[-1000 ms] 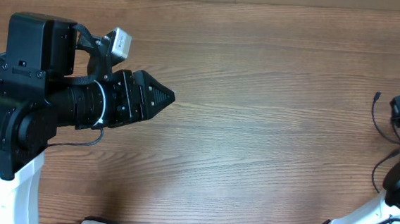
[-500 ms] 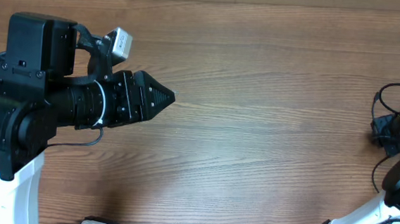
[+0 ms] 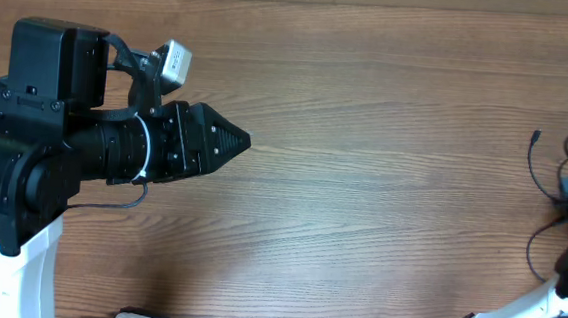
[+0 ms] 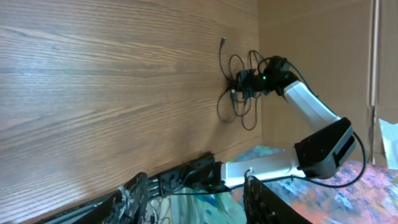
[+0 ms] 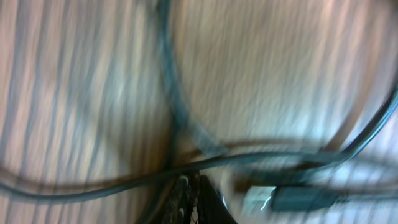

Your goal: Untangle cables

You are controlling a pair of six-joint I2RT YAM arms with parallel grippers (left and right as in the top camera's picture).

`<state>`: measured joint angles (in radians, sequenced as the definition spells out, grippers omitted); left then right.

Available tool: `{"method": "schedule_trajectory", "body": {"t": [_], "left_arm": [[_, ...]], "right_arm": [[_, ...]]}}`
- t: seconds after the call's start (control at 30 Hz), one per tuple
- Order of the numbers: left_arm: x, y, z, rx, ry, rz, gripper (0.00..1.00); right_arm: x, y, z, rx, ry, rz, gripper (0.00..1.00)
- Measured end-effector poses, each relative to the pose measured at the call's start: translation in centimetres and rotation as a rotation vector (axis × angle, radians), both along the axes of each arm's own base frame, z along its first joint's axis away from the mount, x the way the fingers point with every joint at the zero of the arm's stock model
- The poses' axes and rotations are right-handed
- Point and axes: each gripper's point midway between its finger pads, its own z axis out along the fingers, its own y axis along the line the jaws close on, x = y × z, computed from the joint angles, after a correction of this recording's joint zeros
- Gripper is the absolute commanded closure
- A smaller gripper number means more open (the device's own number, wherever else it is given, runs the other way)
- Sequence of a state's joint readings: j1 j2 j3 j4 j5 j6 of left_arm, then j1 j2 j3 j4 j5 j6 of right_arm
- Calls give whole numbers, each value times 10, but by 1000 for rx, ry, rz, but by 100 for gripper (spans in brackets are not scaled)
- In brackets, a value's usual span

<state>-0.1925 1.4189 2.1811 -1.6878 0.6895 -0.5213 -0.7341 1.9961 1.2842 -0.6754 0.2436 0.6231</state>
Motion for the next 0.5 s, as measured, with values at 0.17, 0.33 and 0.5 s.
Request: {"method": "schedule_trajectory", "body": {"t": [0.17, 0.33, 0.5], "left_arm": [[-2, -2, 2, -21, 16, 1, 54], [-2, -2, 2, -33, 41, 21, 56], [-2, -3, 2, -41, 54, 30, 51]], "right_arm": [[-19, -47, 7, -83, -46, -50, 96], [-40, -84, 15, -157, -73, -89, 96], [-53, -107, 20, -191, -90, -60, 94]]}}
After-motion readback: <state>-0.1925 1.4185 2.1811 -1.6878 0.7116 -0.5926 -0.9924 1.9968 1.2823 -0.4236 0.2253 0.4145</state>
